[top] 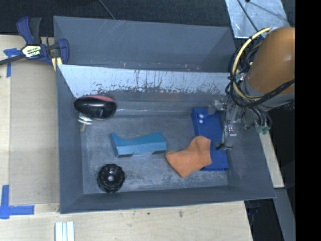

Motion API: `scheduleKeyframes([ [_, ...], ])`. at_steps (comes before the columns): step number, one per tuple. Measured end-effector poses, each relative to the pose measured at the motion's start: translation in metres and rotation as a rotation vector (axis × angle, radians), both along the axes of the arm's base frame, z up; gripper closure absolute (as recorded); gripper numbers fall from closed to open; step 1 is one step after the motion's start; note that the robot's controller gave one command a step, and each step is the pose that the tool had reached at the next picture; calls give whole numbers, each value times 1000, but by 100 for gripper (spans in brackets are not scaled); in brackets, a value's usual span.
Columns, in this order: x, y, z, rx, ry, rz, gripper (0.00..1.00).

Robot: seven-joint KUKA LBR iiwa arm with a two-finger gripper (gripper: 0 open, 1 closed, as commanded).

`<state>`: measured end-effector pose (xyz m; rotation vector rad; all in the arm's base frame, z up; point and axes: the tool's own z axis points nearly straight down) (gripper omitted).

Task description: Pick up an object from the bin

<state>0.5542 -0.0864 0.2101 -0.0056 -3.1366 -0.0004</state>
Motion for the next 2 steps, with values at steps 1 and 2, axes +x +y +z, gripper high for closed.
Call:
scheduleKeyframes([
  [1,2,0,5,-1,-9,3,0],
  [2,-35,-31,-80,-2,-12,68,0],
])
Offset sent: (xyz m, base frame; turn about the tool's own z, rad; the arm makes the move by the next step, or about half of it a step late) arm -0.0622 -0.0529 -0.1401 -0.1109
